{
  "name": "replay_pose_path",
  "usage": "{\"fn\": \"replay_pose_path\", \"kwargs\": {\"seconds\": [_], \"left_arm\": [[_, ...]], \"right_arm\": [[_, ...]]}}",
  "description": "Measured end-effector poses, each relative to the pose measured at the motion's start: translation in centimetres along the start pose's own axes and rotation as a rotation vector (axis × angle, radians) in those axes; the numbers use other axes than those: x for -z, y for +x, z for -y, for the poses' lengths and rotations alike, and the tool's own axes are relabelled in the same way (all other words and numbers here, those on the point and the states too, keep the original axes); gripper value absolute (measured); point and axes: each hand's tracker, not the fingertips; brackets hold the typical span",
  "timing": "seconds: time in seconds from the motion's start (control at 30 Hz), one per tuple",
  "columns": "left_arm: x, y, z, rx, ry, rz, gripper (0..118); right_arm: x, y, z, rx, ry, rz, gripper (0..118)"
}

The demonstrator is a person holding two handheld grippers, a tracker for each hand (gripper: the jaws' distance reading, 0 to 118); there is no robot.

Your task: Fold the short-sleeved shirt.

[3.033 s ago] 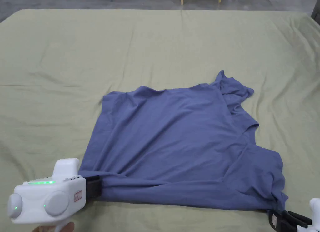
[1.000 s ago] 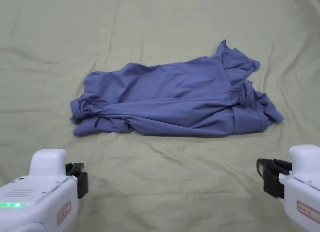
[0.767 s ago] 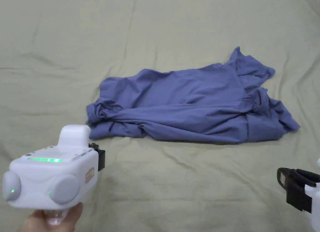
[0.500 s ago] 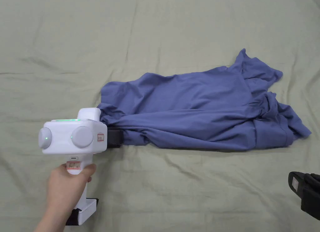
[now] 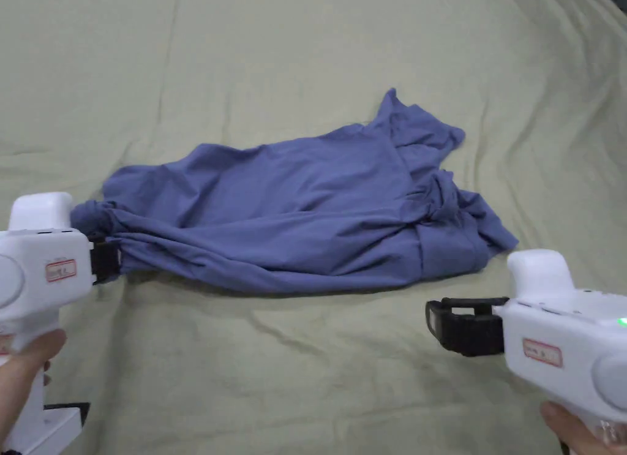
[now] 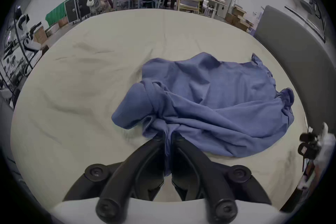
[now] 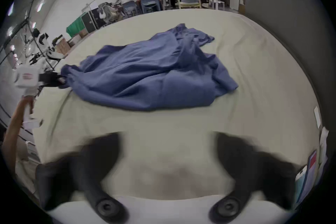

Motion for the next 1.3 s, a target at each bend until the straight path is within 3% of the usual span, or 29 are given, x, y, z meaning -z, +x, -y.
{"fn": "replay_pose_path", "kwargs": {"seconds": [0.03,0.2,0.27,0.33,0.37,0.4,0.43,0.47,0.5,0.6,0.97,1.3], "left_arm": [[-0.2,0.0,-0.1,0.000,0.002,0.004,3],[0.5,-0.3,-0.1,-0.036,-0.009,0.020,3],[1.1,-0.5,0.1,-0.038,-0.014,0.020,3],[1.3,-0.5,0.2,-0.030,-0.024,0.026,3],[1.5,-0.8,0.4,-0.028,-0.025,0.030,3],[1.4,-1.0,0.5,-0.030,-0.024,0.040,3],[1.2,-1.1,0.5,-0.037,-0.021,0.051,3],[1.0,-1.3,0.5,-0.053,-0.013,0.074,3],[0.7,-1.7,0.7,-0.056,-0.008,0.079,3],[-0.5,-1.9,0.7,-0.056,-0.005,0.109,3],[-5.6,-2.0,6.0,0.123,-0.085,0.137,3],[-4.7,-1.9,11.5,0.136,-0.168,0.116,3]], "right_arm": [[1.2,1.0,-0.6,-0.019,0.084,0.047,118],[7.9,6.0,-5.7,0.116,-0.067,0.055,118],[10.0,6.3,-6.3,0.094,-0.090,0.037,118],[9.3,4.8,-6.7,-0.007,-0.131,0.060,111],[8.3,4.5,-6.7,-0.041,-0.089,0.029,100],[7.5,4.3,-6.7,-0.050,-0.073,0.006,65],[6.8,4.2,-6.6,-0.057,-0.041,-0.027,6],[5.4,3.9,-6.6,-0.034,-0.019,-0.080,6],[4.9,3.2,-6.5,-0.062,-0.024,-0.013,6],[2.9,3.0,-6.2,-0.092,-0.018,-0.036,6],[-8.0,4.4,0.6,0.011,0.025,-0.111,6],[-5.9,4.8,6.6,0.054,-0.106,-0.082,6]]}}
